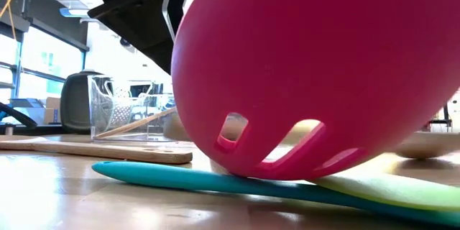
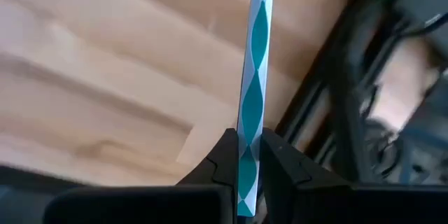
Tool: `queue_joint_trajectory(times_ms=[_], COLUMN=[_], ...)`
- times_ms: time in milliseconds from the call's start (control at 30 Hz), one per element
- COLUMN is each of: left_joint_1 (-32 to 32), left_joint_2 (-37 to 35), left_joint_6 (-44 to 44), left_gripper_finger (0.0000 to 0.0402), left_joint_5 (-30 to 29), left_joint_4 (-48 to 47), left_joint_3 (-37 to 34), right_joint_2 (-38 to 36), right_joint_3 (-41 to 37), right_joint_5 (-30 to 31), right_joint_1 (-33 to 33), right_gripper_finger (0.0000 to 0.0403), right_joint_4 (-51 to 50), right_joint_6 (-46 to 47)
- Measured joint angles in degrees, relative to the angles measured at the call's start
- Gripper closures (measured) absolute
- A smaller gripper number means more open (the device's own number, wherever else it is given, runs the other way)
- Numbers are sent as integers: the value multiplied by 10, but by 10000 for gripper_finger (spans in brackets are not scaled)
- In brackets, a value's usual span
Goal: Pick & Place Kitchen Items
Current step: Put the white kitchen knife into the yellow bin
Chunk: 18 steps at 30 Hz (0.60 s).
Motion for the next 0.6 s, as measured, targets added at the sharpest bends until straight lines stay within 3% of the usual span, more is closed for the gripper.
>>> queue_joint_trajectory(times_ms=[100,400,600], left_joint_1=[0,0,0], left_joint_2=[0,0,0], left_joint_6=[0,11,15], left_gripper_finger=[119,119,119], left_joint_5=[-1,-2,-2], left_joint_4=[-1,-2,-6], left_joint_3=[0,0,0], right_joint_2=[-7,-55,-82], right_joint_3=[19,18,18], right_joint_5=[40,256,320], right_joint_1=[-17,-112,-205], right_gripper_finger=[379,379,379], right_joint_4=[-17,-19,-20], right_joint_6=[-27,-177,-303])
